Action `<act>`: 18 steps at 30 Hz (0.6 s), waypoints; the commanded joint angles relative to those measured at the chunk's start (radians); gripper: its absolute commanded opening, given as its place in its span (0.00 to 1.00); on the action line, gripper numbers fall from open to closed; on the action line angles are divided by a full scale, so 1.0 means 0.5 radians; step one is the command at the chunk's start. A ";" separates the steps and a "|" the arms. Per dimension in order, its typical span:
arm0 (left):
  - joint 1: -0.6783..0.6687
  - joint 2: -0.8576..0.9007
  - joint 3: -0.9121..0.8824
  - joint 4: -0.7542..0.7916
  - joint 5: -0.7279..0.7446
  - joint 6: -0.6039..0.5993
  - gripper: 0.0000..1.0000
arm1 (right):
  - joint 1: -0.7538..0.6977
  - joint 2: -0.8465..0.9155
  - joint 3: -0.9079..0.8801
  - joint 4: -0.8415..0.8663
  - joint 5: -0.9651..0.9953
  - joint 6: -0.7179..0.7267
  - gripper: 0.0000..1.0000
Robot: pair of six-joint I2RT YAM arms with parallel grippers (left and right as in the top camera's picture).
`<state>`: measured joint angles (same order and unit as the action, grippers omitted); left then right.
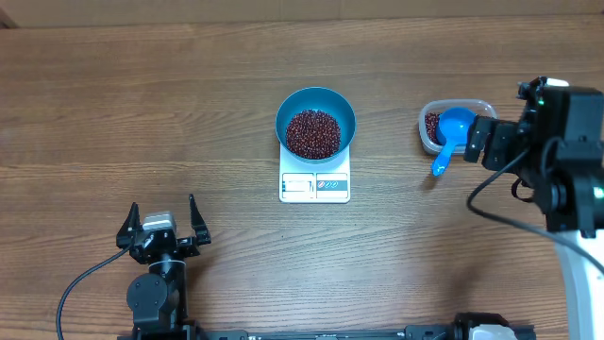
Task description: Scoop item into bowl and weigh 150g on scale
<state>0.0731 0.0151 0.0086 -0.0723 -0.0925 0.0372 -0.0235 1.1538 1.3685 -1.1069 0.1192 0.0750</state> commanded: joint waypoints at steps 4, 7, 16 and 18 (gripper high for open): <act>-0.008 -0.023 -0.005 -0.002 0.023 0.046 1.00 | 0.012 -0.800 -1.026 1.433 -0.610 0.020 1.00; -0.008 -0.023 -0.005 -0.002 0.023 0.046 0.99 | 0.015 -0.978 -1.367 1.919 -0.823 0.020 1.00; -0.008 -0.023 -0.005 -0.002 0.023 0.046 1.00 | 0.060 -1.398 -2.273 2.934 -1.012 0.021 1.00; -0.008 -0.023 -0.005 -0.002 0.024 0.046 1.00 | 0.060 -1.470 -2.380 2.977 -1.011 0.020 1.00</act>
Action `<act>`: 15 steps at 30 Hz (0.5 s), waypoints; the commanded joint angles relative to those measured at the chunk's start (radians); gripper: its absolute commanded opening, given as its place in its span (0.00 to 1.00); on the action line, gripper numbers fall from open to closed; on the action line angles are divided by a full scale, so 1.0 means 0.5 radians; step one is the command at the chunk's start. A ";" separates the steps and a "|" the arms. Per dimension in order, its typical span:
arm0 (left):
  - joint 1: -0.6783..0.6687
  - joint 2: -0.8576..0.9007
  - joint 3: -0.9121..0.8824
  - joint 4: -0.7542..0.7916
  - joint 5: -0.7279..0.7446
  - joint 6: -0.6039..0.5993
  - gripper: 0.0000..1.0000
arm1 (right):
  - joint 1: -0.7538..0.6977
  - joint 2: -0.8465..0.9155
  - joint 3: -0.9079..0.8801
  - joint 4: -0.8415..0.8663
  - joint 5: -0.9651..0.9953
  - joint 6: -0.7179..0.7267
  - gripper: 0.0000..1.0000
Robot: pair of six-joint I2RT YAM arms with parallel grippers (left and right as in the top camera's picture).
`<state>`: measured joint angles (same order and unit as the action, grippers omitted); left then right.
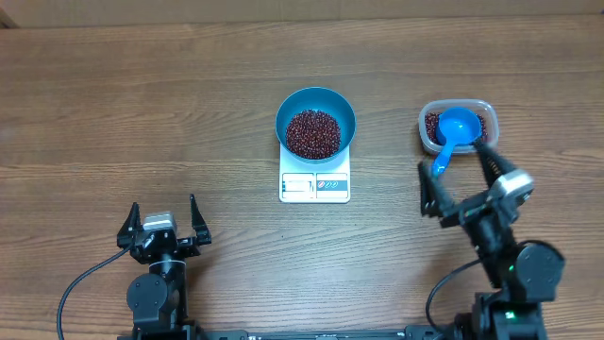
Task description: Scoop item into bowl and weigh 150g on scale
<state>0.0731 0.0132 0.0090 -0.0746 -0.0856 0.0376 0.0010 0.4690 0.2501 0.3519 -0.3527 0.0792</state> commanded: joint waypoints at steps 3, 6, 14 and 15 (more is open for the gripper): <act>-0.008 -0.019 -0.006 0.003 0.009 0.045 1.00 | 0.011 -0.178 -0.228 0.052 -0.059 0.011 1.00; -0.008 -0.019 -0.006 0.003 0.009 0.045 1.00 | 0.011 -0.230 -0.243 -0.001 -0.028 0.011 1.00; -0.008 -0.019 -0.006 0.003 0.009 0.045 0.99 | 0.011 -0.243 -0.243 -0.020 0.024 0.011 1.00; -0.008 -0.019 -0.006 0.003 0.010 0.045 0.99 | 0.011 -0.243 -0.243 -0.027 0.024 0.011 1.00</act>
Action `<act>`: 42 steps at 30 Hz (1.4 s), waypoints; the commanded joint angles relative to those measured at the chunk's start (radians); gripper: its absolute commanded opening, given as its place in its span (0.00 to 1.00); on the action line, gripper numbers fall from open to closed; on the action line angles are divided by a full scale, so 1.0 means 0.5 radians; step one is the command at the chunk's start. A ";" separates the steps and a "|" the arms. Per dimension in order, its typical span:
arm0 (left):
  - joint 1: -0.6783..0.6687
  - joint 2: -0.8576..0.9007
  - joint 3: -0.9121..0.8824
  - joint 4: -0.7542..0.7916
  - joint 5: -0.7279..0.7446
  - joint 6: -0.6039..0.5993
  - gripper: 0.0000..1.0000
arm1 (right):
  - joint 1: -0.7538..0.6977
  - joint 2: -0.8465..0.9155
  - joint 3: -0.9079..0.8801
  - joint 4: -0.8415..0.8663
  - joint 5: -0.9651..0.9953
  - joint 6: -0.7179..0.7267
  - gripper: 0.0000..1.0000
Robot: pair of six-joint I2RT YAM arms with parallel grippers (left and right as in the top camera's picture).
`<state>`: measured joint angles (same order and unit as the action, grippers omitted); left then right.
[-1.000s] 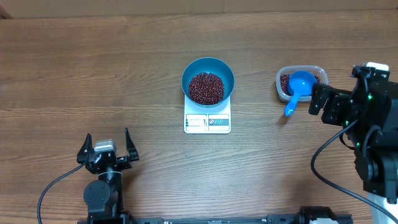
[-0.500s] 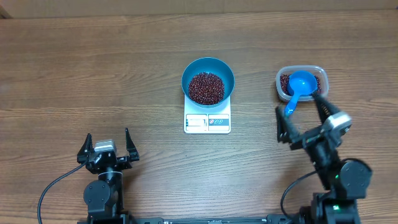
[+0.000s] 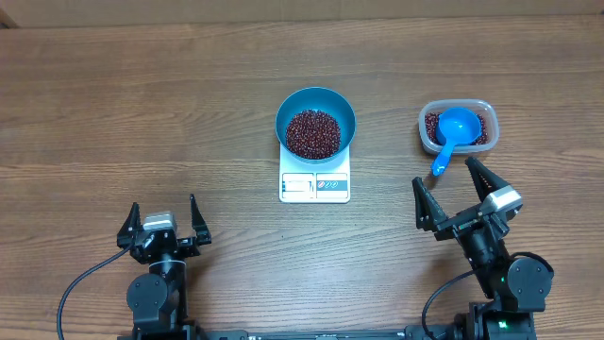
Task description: Scoop item into bowl and weigh 150g on scale
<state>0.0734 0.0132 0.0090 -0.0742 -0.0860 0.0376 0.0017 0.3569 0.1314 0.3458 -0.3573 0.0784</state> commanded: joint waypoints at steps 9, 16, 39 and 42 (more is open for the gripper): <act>-0.009 -0.019 -0.006 0.002 0.011 0.045 0.99 | 0.009 -0.018 -0.007 -0.077 0.031 0.013 1.00; -0.009 -0.019 -0.006 0.002 0.010 0.045 0.99 | 0.009 -0.018 -0.007 -0.098 0.031 0.012 1.00; -0.009 -0.018 -0.006 0.002 0.010 0.045 0.99 | 0.010 -0.058 -0.007 -0.321 0.039 0.012 1.00; -0.009 -0.018 -0.006 0.002 0.011 0.045 1.00 | 0.009 -0.121 -0.007 -0.418 0.040 0.012 1.00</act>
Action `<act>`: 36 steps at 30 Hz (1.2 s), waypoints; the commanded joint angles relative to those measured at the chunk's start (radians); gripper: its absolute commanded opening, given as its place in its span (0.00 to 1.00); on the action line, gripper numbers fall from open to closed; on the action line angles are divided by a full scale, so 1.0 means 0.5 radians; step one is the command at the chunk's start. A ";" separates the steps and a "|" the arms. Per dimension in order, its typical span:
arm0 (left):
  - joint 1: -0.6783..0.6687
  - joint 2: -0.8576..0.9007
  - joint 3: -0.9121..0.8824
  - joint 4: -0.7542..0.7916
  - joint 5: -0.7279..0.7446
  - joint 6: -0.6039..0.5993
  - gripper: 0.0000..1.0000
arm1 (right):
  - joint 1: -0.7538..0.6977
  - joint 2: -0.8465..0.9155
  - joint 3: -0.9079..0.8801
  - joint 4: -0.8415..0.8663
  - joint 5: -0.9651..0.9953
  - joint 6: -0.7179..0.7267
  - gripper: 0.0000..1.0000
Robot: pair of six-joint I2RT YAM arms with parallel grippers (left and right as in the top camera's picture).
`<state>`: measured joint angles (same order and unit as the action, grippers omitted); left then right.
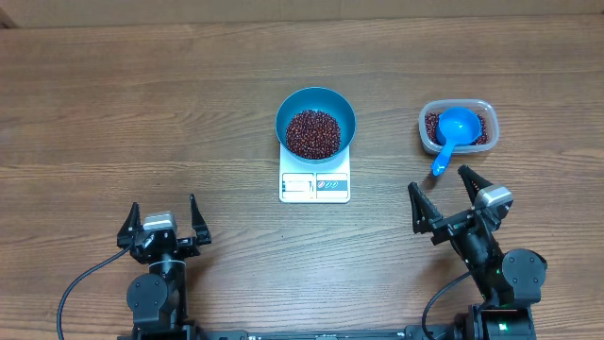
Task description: Scoop item into bowl and weigh 150g on scale
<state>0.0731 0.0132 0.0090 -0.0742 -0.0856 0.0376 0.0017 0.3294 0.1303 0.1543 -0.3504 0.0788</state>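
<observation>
A blue bowl (315, 123) filled with dark red beans stands on the white scale (314, 185) at the table's middle. To the right, a clear tub (458, 127) of the same beans holds a blue scoop (452, 132), whose handle sticks out over the tub's near rim. My right gripper (443, 196) is open and empty, just in front of the tub and scoop handle. My left gripper (162, 220) is open and empty near the front left.
Bare wooden table (142, 104) surrounds the scale and tub. Black cables trail from both arm bases at the front edge.
My right gripper has drawn slightly nearer the front edge, still open. The scoop, tub, bowl and left arm are unchanged.
My right gripper was first at the scoop handle beside the tub, the arm reaching in from the right. Then it stood open in front of the tub, scoop left in the tub. It settled back a little further each moment since. The left arm stayed parked.
</observation>
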 commanded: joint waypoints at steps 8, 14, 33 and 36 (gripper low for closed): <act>-0.008 -0.018 -0.006 0.002 0.010 0.045 0.99 | 0.009 -0.123 -0.005 -0.182 0.033 0.011 1.00; -0.008 -0.018 -0.006 0.002 0.009 0.045 1.00 | 0.009 -0.130 -0.005 -0.271 0.040 0.011 1.00; -0.008 -0.018 -0.006 0.002 0.010 0.045 1.00 | 0.009 -0.613 -0.145 -0.674 0.085 0.011 1.00; -0.008 -0.018 -0.006 0.002 0.010 0.045 1.00 | 0.009 -0.613 -0.145 -0.673 0.085 0.010 1.00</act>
<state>0.0731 0.0132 0.0090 -0.0742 -0.0856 0.0376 0.0017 0.0353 0.0593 -0.1905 -0.3210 0.0788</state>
